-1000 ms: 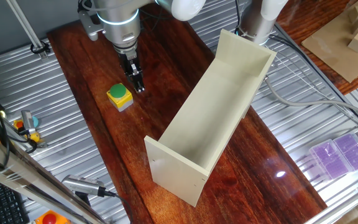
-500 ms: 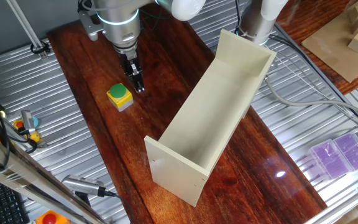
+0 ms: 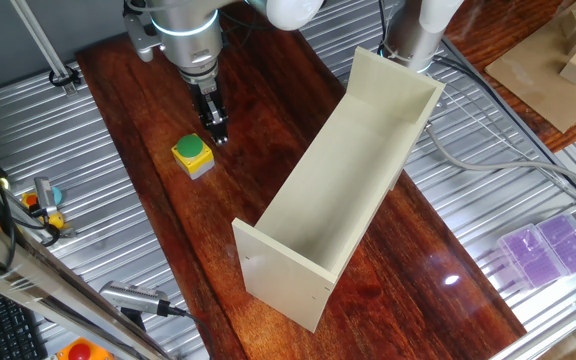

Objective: Put the object on the shelf

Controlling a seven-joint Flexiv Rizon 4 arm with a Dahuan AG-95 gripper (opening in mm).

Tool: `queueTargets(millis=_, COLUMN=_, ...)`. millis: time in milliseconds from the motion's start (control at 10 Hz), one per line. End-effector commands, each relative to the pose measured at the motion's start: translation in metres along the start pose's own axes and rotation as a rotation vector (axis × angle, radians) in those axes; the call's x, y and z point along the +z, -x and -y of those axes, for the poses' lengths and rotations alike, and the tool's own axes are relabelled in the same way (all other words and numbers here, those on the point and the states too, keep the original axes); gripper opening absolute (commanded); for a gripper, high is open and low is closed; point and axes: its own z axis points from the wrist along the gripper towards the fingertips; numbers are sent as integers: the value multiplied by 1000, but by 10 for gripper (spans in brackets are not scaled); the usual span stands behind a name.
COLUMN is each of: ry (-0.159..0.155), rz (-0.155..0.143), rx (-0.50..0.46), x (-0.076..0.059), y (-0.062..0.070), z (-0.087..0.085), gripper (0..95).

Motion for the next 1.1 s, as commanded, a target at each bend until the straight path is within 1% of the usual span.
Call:
queueTargets(millis=100, ry=-1, rz=1, rx=0, x=0, y=-1, z=0, gripper=0)
queueTargets(millis=1100, ry=-5, rz=-1, rx=-5, x=0, y=-1, z=0, gripper=0)
